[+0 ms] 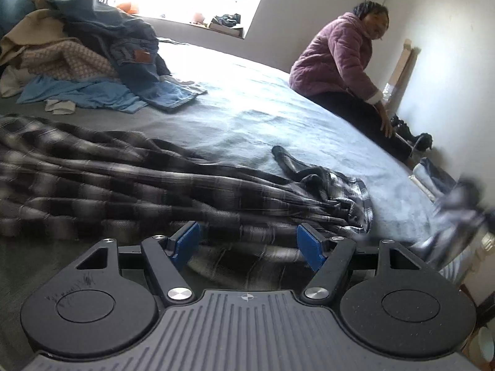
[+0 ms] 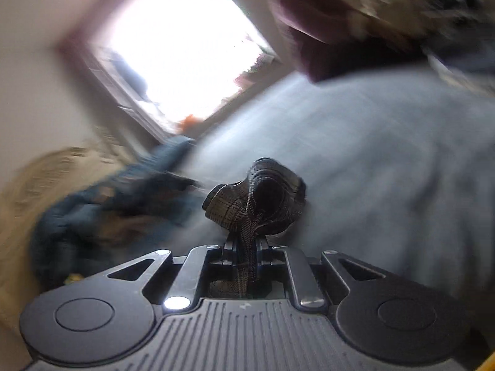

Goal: Fold clothes
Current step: 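Hold the shirt sleeve with the right gripper and spread it across the bed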

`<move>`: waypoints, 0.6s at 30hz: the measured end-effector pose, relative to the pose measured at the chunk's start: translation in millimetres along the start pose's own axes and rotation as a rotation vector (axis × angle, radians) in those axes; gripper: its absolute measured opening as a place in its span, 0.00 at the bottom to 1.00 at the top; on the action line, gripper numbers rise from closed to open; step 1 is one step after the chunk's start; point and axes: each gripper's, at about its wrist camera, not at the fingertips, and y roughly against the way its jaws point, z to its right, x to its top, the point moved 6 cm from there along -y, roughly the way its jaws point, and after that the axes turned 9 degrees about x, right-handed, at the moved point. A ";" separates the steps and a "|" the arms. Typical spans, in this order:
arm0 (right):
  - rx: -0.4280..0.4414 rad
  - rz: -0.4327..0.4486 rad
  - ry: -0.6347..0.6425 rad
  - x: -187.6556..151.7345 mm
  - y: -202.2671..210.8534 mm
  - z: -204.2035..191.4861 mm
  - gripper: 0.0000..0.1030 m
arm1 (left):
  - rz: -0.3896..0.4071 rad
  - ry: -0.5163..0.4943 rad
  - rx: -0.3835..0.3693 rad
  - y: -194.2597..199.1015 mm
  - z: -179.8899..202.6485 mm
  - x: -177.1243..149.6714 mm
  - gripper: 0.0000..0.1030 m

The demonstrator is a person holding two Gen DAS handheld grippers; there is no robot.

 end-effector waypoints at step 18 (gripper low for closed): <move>-0.039 -0.206 0.146 63.9 -127.5 -16.5 0.83 | -0.051 -0.047 -0.007 -45.7 17.1 6.5 0.68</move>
